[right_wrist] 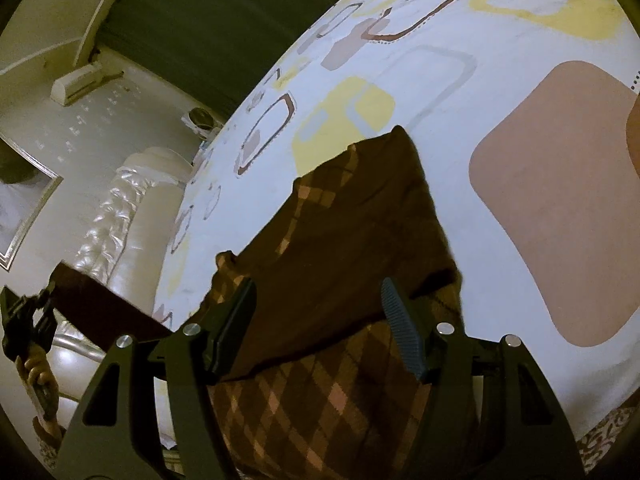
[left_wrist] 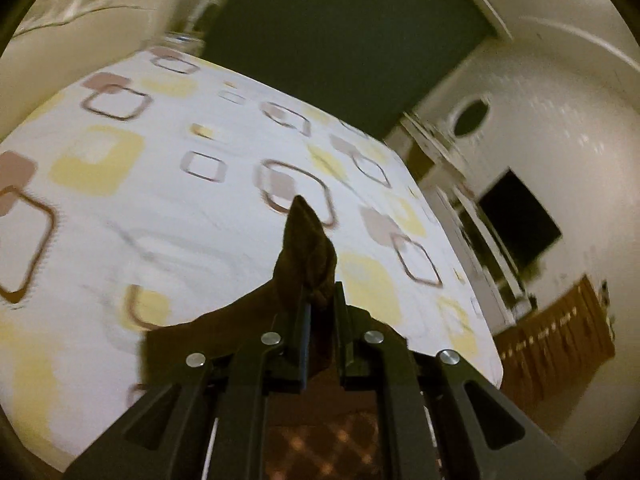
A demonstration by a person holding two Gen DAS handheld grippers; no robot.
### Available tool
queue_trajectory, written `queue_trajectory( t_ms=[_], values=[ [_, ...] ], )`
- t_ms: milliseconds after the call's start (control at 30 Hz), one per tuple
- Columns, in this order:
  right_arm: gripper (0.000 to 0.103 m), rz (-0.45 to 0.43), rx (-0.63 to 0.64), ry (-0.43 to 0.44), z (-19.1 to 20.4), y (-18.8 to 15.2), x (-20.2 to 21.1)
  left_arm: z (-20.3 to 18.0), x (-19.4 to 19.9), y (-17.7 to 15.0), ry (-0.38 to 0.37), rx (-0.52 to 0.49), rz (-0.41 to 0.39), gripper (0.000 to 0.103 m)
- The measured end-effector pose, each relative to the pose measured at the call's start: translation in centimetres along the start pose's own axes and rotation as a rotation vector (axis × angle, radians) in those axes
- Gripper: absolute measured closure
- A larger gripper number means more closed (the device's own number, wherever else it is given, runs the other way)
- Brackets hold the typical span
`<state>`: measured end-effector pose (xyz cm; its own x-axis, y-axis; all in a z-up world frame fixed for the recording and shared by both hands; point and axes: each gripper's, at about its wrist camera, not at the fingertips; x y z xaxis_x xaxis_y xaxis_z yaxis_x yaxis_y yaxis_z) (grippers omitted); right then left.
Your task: Fold small clothes
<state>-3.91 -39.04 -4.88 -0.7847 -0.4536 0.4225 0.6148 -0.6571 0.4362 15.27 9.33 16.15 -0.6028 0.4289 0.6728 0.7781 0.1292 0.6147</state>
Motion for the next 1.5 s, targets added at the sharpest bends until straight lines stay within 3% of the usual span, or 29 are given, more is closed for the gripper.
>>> queue_trajectory(
  t_ms=[133,400,600,800,900,1100,1300,1500],
  values=[
    [0.038,-0.01,-0.014,0.021,-0.2,0.1,0.9,-5.4,-4.6,-2.1,-0.028,-0.062,0.073,0.093],
    [0.038,-0.031,-0.058,0.052,-1.3,0.5,2.0,-13.4,-14.0,-8.2,-0.005,-0.178,0.208,0.093],
    [0.038,-0.043,-0.084,0.053,-2.4,0.6,2.1,-16.3,-19.7,-12.5,0.029,-0.2,0.295,0.093],
    [0.038,-0.058,-0.123,0.053,-3.9,1.0,2.3,-18.3,-22.8,-15.4,0.067,-0.226,0.335,0.093],
    [0.038,-0.059,-0.134,0.052,-4.4,1.1,2.3,-18.9,-23.6,-16.1,0.076,-0.24,0.332,0.09],
    [0.038,-0.062,-0.14,0.048,-4.9,1.2,2.3,-19.4,-24.0,-17.9,0.065,-0.225,0.318,0.058],
    [0.038,-0.074,-0.135,0.046,-4.9,1.6,2.9,-18.5,-21.4,-18.0,0.042,-0.208,0.277,0.044],
    [0.038,-0.063,-0.106,0.065,-3.7,1.8,2.9,-13.2,-15.8,-17.1,0.172,-0.215,0.126,0.03]
  ],
)
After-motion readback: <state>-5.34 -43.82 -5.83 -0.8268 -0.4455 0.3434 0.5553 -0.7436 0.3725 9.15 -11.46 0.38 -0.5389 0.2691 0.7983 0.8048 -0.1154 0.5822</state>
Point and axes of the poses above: each gripper's, at about its wrist camera, not at the fingertips, and x roughly against the way its jaws point, z to its left, y to its top, and after that the axes turned 10 degrees about y, right-handed
